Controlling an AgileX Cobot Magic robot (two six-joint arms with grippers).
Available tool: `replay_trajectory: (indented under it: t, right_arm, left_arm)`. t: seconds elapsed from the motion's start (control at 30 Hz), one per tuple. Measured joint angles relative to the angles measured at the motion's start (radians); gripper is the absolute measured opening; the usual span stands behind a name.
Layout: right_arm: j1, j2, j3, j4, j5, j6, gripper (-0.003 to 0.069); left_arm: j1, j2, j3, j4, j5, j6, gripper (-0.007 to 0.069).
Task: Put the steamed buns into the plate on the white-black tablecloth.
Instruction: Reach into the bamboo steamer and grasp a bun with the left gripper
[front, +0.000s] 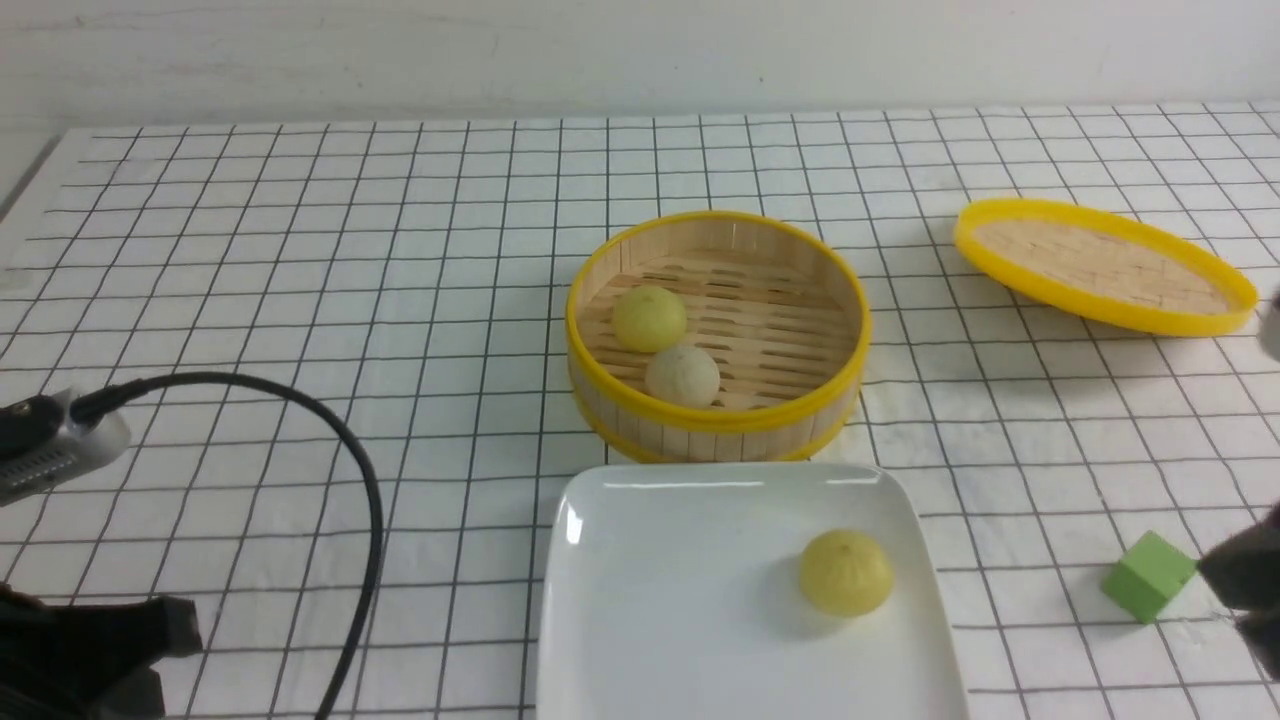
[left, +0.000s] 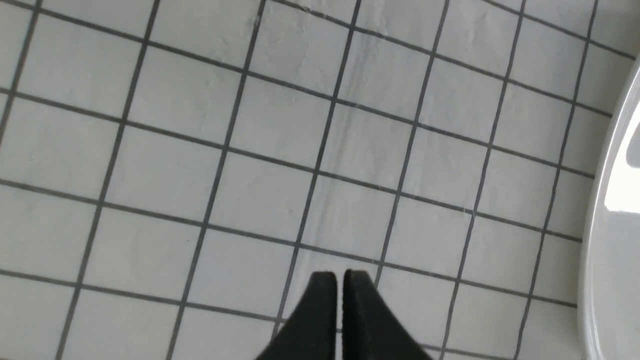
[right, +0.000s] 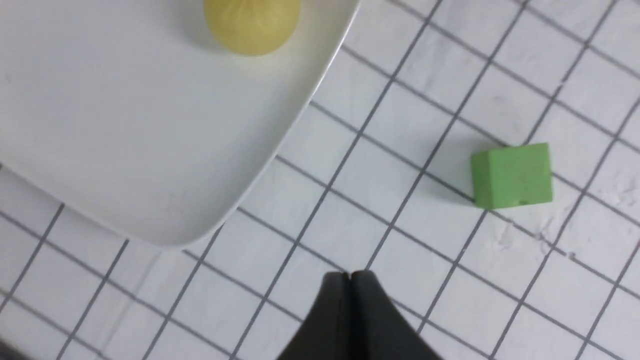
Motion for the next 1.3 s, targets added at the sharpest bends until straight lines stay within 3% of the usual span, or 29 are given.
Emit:
replay_trajectory:
  t: [0.2, 0.27, 0.37, 0.5, 0.73, 0.83, 1.1, 1.3]
  right_arm:
    - [0.0, -0.316, 0.274, -0.017, -0.309, 0.021, -0.0015]
    - [0.0, -0.421, 0.341, -0.019, -0.364, 0.021, -0.0015]
    - [0.0, -0.495, 0.375, -0.029, -0.371, 0.021, -0.0012]
    - [0.0, -0.578, 0.383, -0.076, -0.367, 0.021, -0.0008]
    - [0.0, -0.58, 0.384, -0.093, -0.364, 0.022, -0.0006]
    - [0.0, -0.58, 0.384, -0.093, -0.364, 0.023, -0.0006]
    - [0.0, -0.58, 0.384, -0.093, -0.364, 0.023, -0.0006]
    - [0.0, -0.58, 0.385, -0.093, -0.364, 0.023, 0.0]
  left_arm:
    - [0.0, 0.139, -0.112, -0.117, 0.082, 0.107, 0.0002]
    - [-0.007, 0.194, -0.161, -0.207, 0.089, 0.208, 0.0002]
    - [-0.045, 0.243, -0.204, -0.283, 0.088, 0.266, 0.0002]
    - [-0.231, 0.396, -0.326, -0.335, 0.04, 0.29, 0.0002]
    - [-0.454, 0.669, -0.587, -0.202, -0.041, 0.179, 0.0038]
    - [-0.529, 0.846, -0.787, -0.062, -0.046, 0.039, 0.0131]
    - [-0.591, 1.093, -1.102, 0.123, -0.035, -0.058, 0.0355]
    - [-0.592, 1.196, -1.182, 0.186, -0.062, -0.063, 0.0383]
